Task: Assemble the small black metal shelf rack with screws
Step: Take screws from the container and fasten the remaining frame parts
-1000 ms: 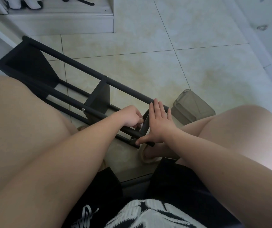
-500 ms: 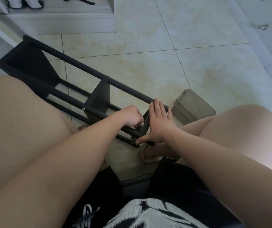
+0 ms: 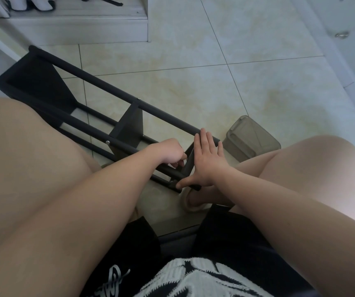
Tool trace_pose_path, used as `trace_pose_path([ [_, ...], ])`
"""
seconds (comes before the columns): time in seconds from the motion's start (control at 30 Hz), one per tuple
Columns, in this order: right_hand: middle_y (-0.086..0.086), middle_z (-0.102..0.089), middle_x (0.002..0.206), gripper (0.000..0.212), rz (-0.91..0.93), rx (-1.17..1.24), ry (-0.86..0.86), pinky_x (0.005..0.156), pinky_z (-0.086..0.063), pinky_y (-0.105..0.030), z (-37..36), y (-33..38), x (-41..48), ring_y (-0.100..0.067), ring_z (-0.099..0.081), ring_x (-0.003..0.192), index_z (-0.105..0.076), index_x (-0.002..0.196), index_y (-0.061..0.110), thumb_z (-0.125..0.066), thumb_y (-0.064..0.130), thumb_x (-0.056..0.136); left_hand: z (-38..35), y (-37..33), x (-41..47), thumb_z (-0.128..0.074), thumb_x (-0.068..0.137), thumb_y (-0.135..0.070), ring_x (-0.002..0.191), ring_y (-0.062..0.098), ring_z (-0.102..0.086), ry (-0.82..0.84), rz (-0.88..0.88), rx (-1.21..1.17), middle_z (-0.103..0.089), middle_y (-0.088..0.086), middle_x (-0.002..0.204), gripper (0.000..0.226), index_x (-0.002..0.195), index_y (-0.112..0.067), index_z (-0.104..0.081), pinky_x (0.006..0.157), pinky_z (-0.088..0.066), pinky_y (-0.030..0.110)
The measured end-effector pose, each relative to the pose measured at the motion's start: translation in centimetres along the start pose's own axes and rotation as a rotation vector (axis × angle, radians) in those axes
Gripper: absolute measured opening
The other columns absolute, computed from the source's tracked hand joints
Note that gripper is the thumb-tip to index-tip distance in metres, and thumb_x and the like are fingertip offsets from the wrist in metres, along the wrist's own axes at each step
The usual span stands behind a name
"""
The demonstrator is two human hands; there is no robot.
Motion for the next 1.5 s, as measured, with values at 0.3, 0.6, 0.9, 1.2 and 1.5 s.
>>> trace_pose_path([
  [0.3, -0.012, 0.041, 0.158, 0.168, 0.0, 0.011, -0.002, 0.123, 0.01, -0.058, -0.3, 0.1, 0.0, -0.03, 0.037, 0.147, 0.031, 0.152, 0.006, -0.059, 0.1, 0.045, 0.2, 0.3, -0.1, -0.05, 0.098, -0.019, 0.101, 0.026, -0.067, 0.019, -0.022, 0.087, -0.076, 0.001, 0.096, 0.026, 0.09, -0.013, -0.074, 0.099, -0.05, 0.046],
  [0.6, -0.013, 0.041, 0.158, 0.167, -0.002, 0.004, 0.017, 0.123, 0.009, -0.058, -0.1, 0.1, -0.2, -0.03, 0.037, 0.147, 0.031, 0.152, 0.005, -0.059, 0.099, 0.047, 0.6, 0.3, -0.5, -0.046, 0.104, -0.019, 0.088, 0.015, -0.059, 0.084, -0.086, 0.202, -0.074, -0.007, 0.09, 0.02, 0.087, -0.023, -0.056, 0.092, -0.046, 0.037],
  [0.9, -0.013, 0.042, 0.158, 0.167, -0.003, 0.002, 0.024, 0.123, 0.009, -0.059, 0.0, 0.2, -0.2, -0.031, 0.037, 0.146, 0.032, 0.151, 0.005, -0.059, 0.099, 0.047, 0.6, 0.4, -1.1, -0.05, 0.102, -0.017, 0.094, 0.019, -0.061, 0.097, -0.123, 0.351, -0.07, 0.001, 0.101, 0.017, 0.09, -0.022, -0.062, 0.093, -0.048, 0.038],
  [1.2, -0.013, 0.042, 0.158, 0.167, -0.003, 0.005, 0.02, 0.123, 0.009, -0.059, -0.1, 0.3, -0.3, -0.031, 0.037, 0.147, 0.032, 0.151, 0.004, -0.059, 0.099, 0.048, 0.2, 0.5, -1.1, -0.054, 0.1, -0.018, 0.09, 0.016, -0.055, 0.147, -0.131, 0.437, -0.057, -0.011, 0.087, 0.009, 0.097, -0.023, -0.061, 0.083, -0.041, 0.032],
  [1.5, -0.013, 0.041, 0.158, 0.166, -0.001, 0.01, 0.023, 0.123, 0.008, -0.059, 0.1, 0.3, -0.4, -0.031, 0.036, 0.147, 0.032, 0.152, 0.005, -0.06, 0.098, 0.049, 1.8, -0.3, -0.9, -0.061, 0.096, -0.017, 0.091, 0.012, -0.063, 0.034, -0.19, 0.376, -0.067, -0.016, 0.083, 0.018, 0.106, -0.025, -0.073, 0.081, -0.045, 0.028],
])
Point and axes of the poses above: each hand's wrist, its own x-axis towards the middle knuckle, its own z-axis out of the back of the hand, y = z × x, the point moved 7 cm from there along x, towards the middle knuckle
